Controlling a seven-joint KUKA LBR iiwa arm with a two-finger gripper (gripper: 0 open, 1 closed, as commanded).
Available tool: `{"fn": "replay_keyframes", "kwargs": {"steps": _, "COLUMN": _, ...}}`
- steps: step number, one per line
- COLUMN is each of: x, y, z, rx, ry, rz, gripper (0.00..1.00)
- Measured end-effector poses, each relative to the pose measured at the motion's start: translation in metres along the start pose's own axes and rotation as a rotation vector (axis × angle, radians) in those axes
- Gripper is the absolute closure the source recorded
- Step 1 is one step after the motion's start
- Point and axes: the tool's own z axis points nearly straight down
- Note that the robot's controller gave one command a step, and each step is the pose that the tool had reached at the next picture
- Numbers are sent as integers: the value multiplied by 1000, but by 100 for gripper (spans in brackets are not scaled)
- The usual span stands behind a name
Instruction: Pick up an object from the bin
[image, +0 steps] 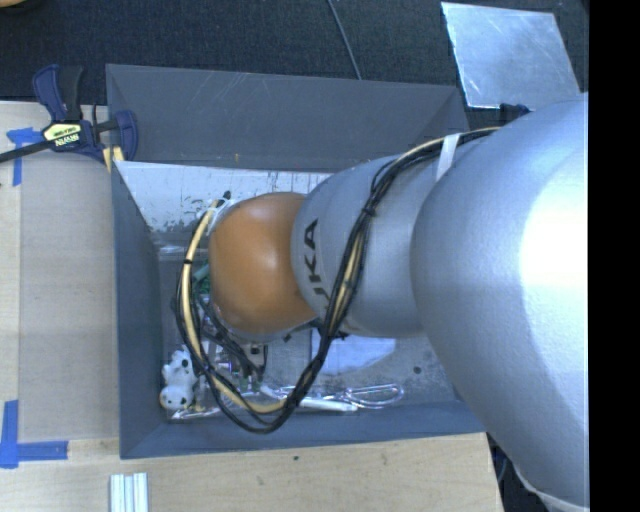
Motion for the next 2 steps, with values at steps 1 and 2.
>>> {"fn": "replay_keyframes", "kwargs": {"steps": 1, "x": 1, "y": -2, "z": 41, "rx": 12, "ry": 12, "rz": 58, "gripper": 0}}
{"fn": "replay_keyframes", "kwargs": {"steps": 2, "x": -9, "y": -38, "z": 47, "rx": -3, "ry": -2, "rz": 156, "gripper": 0}}
